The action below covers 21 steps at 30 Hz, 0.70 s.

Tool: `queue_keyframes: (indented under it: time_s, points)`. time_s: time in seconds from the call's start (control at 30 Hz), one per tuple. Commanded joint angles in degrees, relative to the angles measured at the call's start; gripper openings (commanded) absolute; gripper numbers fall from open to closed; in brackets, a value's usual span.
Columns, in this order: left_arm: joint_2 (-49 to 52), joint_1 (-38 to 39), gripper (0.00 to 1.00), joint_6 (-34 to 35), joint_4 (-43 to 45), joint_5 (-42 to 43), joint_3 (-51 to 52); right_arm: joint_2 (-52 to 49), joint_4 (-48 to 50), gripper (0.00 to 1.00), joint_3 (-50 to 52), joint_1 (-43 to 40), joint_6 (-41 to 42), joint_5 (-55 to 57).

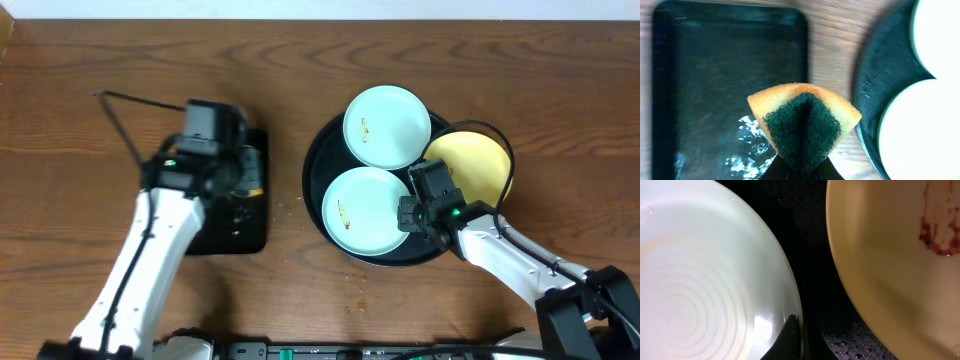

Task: Clean dirty plates on tray and stack at the side
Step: 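Carry the sponge with the left gripper onto the lower pale green plate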

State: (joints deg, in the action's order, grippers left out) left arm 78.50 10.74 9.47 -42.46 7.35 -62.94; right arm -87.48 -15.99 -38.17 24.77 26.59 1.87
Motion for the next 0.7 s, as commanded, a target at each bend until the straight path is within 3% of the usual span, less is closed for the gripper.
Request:
queue_keyframes:
  time_s: [0.0, 0.23, 0.5, 0.67]
  points:
    - [4.87, 5.22, 0.08, -1.79, 2.08, 1.09, -1.18, -0.28, -0.07, 0.01, 0.37, 0.04, -0.11, 0.87]
    - [14.69, 14.97, 0.08, -2.54, 8.52, 2.38, -2.67, -0.28, -0.11, 0.01, 0.37, 0.04, -0.55, 0.87]
    - [25.68, 20.0, 0.07, -6.49, -11.1, 4.02, -23.47, -0.28, -0.09, 0.01, 0.37, 0.07, -0.55, 0.87]
    - [26.84, 22.4, 0.07, -7.87, -11.26, 3.98, -25.35, -0.28, -0.2, 0.01, 0.37, 0.04, -0.55, 0.87]
